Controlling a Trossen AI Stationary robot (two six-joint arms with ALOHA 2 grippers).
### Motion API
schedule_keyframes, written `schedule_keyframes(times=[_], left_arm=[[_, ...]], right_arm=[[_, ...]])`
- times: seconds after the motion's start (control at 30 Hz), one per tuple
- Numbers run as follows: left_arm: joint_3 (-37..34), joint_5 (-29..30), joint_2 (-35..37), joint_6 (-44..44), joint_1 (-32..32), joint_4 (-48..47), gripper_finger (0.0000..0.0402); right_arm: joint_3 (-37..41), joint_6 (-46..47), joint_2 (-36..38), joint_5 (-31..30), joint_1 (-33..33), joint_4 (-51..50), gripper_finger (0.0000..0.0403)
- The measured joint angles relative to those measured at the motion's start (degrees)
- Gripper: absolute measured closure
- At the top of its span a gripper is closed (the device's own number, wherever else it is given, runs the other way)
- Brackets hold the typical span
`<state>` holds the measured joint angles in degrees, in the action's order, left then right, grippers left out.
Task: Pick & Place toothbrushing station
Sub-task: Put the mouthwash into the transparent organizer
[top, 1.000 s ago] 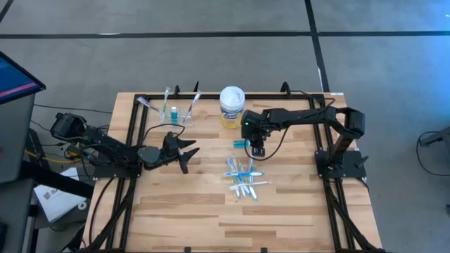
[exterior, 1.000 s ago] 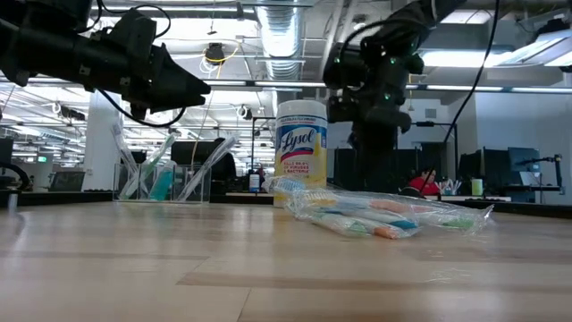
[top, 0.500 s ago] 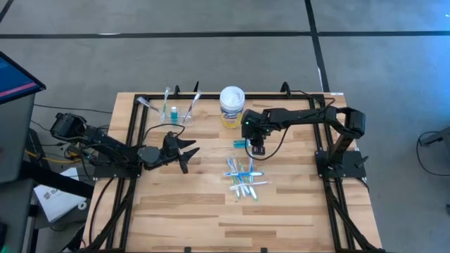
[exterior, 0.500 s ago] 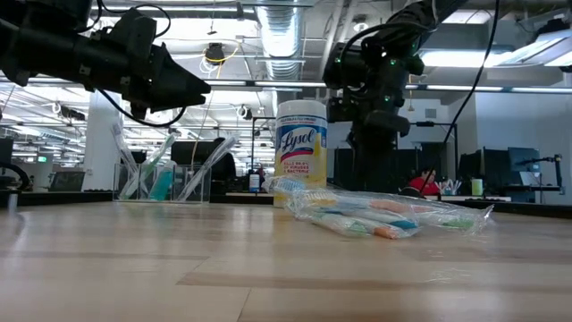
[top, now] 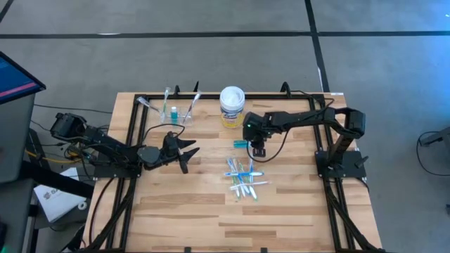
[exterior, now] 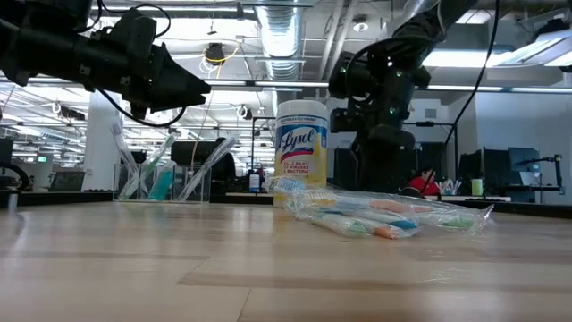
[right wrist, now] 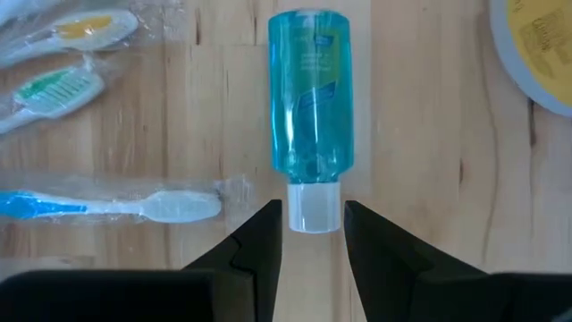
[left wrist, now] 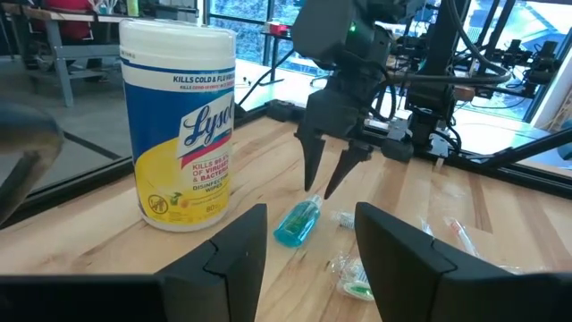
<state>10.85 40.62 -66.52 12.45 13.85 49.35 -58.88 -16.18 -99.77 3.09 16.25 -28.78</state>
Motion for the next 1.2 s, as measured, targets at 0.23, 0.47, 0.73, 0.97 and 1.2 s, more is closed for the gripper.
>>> schedule_keyframes(times=[0.23,0.47,0.73,0.97,1.2], left_arm=[[0.00,-0.02,0.00,0.02,0.01,0.01,0.0238],[-0.01,-0.01,0.00,0.02,0.01,-0.01,0.0238],[-0.01,0.00,0.00,0.02,0.00,-0.01,0.0238],[-0.02,-0.04,-0.02,0.02,0.00,-0.01,0.0238],[-0.02,-0.02,-0.02,0.00,0.00,-0.02,0.0238]], right_arm=[[2.61,-0.12,0.00,0.01,-0.06,4.64,0.0290],[2.61,-0.30,0.02,0.02,-0.11,5.48,0.0290],[2.58,-0.31,-0.55,0.07,-0.11,5.56,0.0290],[2.14,0.10,-5.77,1.22,-0.42,6.96,0.0289],[1.38,-0.14,-6.20,1.57,-0.61,7.36,0.0290]])
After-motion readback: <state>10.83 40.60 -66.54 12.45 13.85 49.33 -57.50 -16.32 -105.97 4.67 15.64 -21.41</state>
